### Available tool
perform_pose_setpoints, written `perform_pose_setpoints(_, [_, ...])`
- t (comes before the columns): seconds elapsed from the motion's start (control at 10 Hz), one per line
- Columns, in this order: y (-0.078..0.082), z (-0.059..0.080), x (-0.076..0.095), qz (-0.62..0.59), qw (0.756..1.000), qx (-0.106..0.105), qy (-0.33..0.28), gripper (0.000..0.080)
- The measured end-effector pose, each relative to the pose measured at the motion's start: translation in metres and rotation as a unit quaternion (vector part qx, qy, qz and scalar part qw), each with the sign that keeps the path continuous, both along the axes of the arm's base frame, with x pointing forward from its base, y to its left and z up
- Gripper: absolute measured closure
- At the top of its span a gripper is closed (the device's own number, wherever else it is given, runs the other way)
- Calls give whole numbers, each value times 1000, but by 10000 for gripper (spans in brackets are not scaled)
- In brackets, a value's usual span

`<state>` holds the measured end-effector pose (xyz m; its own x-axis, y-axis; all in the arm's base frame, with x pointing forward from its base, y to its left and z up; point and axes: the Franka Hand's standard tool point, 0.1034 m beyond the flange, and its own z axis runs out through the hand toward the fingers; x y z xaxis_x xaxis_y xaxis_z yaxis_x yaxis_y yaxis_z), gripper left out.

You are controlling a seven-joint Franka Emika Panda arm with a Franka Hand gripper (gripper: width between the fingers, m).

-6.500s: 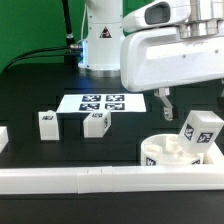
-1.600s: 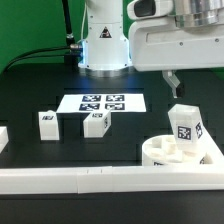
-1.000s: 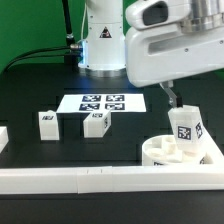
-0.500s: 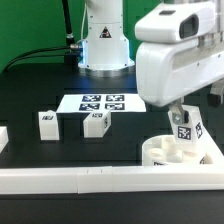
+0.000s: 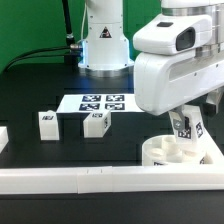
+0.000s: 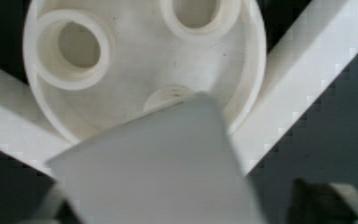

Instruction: Assemble stool

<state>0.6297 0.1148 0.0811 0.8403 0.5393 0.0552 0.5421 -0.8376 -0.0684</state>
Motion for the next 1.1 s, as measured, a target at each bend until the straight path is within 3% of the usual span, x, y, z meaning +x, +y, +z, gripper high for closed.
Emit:
perform_pose_setpoints(0.1, [0, 0, 0, -40, 999, 1, 4, 348])
perform_pose_setpoints(0.2, [0, 0, 0, -69, 998, 1, 6, 458])
perform_pose_setpoints(0.4, [1, -1, 0, -145, 989, 2, 13, 458])
perform_pose_setpoints(0.6, [3, -1, 1, -256, 966, 4, 20, 458])
perform_pose_setpoints(0.8, [1, -2, 0, -404, 914, 16, 27, 458])
perform_pose_setpoints(0.9, [-1, 0, 0, -480, 876, 34, 36, 458])
perform_pose_setpoints(1.0, [-3, 0, -1, -573, 817, 49, 50, 456])
perform_pose_setpoints(1.1, [-3, 2, -1, -580, 811, 46, 57, 456])
